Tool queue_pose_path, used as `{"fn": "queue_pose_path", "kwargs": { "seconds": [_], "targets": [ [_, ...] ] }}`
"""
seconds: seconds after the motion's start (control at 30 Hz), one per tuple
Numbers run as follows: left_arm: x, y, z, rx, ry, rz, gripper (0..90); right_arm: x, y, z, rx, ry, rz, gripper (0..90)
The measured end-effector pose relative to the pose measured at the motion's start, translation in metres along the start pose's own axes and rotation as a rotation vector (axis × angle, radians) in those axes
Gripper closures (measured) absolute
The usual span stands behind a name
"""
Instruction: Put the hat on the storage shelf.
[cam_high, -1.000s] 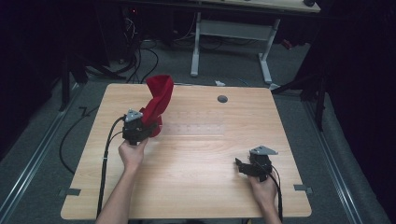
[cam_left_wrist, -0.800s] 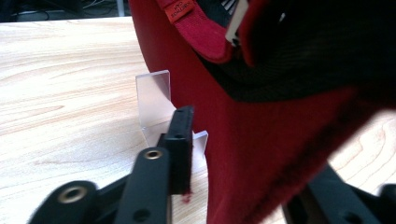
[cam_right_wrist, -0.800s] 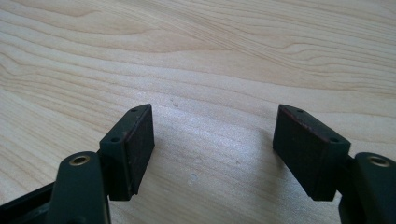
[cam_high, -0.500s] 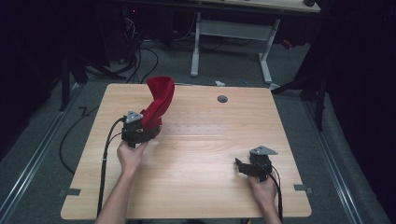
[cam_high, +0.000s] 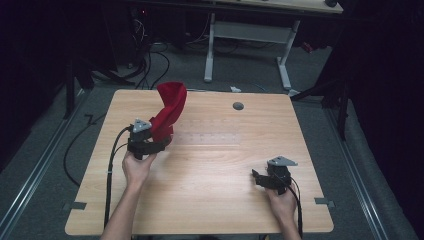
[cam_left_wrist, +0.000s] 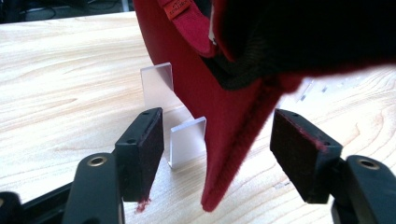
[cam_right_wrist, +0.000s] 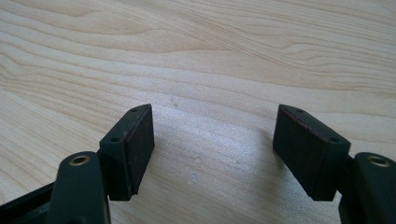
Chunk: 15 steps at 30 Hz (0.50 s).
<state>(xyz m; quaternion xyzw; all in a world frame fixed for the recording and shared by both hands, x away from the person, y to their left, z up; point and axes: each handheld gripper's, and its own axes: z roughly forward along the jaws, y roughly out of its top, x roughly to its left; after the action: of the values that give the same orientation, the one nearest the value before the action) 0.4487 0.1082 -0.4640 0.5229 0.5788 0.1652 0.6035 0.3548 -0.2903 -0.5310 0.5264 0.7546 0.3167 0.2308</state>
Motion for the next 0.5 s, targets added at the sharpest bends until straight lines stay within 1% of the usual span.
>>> {"fn": "queue_pose_path", "kwargs": {
  "seconds": [0.17,0.2,0.27,0.3,0.37,0.5],
  "targets": [
    [-0.003,0.001,-0.004,-0.004,-0.003,0.002,34.1,0.0,0.0,0.0,0.0,0.0,0.0,29.5],
    [-0.003,0.002,-0.005,-0.005,0.007,0.011,33.7,0.0,0.0,0.0,0.0,0.0,0.0,29.5],
    [-0.005,0.002,-0.007,-0.011,0.014,0.02,32.6,0.0,0.0,0.0,0.0,0.001,-0.001,29.5],
    [-0.005,0.002,-0.008,-0.011,0.013,0.025,32.6,0.0,0.0,0.0,0.0,0.0,-0.001,29.5],
    [-0.007,0.003,-0.01,-0.018,0.006,0.021,32.2,0.0,0.0,0.0,0.0,0.0,-0.001,29.5],
    [-0.01,0.004,-0.013,-0.026,0.002,0.039,31.9,0.0,0.0,0.0,0.0,0.001,-0.001,29.5]
  ]
}}
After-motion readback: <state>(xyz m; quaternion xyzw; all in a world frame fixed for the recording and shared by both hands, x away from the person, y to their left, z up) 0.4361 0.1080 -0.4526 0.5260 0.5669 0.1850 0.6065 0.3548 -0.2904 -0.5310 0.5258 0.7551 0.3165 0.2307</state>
